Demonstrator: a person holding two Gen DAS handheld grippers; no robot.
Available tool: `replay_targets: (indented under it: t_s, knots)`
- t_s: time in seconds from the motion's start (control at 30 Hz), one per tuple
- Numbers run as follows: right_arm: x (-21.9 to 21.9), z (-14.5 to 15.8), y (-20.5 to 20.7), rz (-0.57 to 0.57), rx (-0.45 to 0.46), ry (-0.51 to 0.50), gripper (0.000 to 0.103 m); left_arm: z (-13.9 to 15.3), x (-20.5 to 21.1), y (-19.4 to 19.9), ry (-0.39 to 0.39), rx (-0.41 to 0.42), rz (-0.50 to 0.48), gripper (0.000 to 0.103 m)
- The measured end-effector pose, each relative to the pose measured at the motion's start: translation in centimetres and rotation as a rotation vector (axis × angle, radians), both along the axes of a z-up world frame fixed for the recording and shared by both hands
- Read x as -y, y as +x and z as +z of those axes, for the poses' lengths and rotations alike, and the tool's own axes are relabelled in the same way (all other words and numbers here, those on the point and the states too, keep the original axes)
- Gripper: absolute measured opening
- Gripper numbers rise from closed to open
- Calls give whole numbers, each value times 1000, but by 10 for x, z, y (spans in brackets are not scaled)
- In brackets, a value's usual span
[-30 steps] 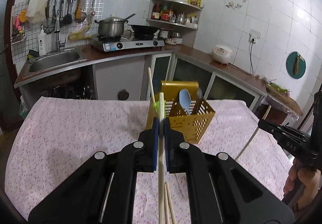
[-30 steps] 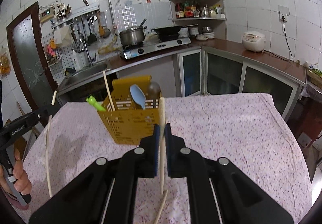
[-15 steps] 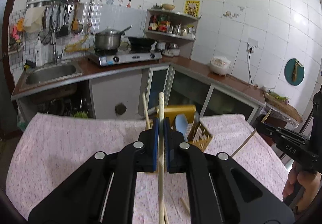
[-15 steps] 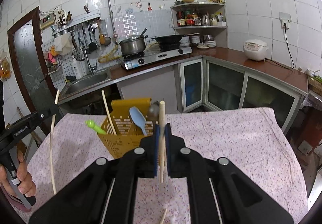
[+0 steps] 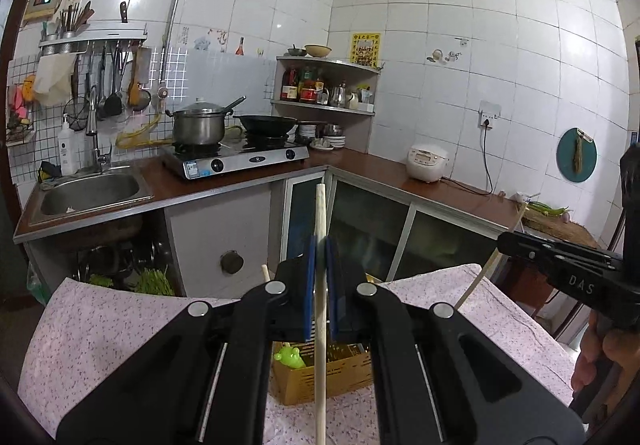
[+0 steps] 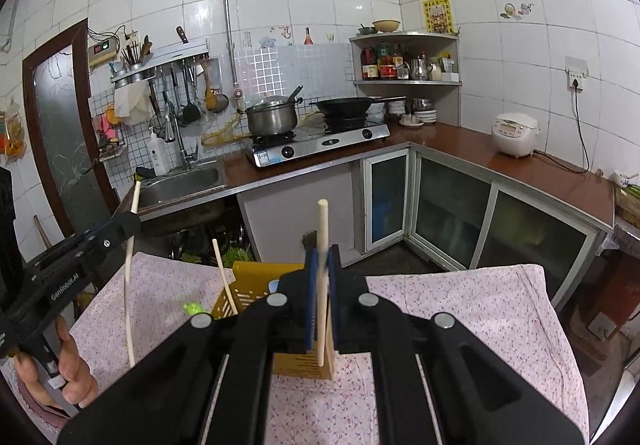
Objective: Organize utensils
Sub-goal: 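Carry both held chopsticks upright over the yellow holder with both tools, then lower the chopstick into the holder with the right tool while the left tool lowers its own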
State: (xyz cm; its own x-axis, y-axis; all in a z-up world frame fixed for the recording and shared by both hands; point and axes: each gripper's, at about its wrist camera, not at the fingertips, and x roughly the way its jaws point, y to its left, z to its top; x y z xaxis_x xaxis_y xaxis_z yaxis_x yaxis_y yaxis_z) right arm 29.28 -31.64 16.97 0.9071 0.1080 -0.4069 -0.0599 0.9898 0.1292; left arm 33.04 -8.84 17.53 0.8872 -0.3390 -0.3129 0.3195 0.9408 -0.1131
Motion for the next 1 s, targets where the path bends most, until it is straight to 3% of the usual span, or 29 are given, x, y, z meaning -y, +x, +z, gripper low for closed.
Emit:
replay_targets:
  t_s: [0.67, 1.0]
  knots:
    - [-4, -6, 6, 9, -14, 2, 6, -2, -5, 6, -15, -37, 11, 4]
    - [-9, 20, 23, 5, 11, -6, 6, 33, 13, 28, -50, 76, -13, 4]
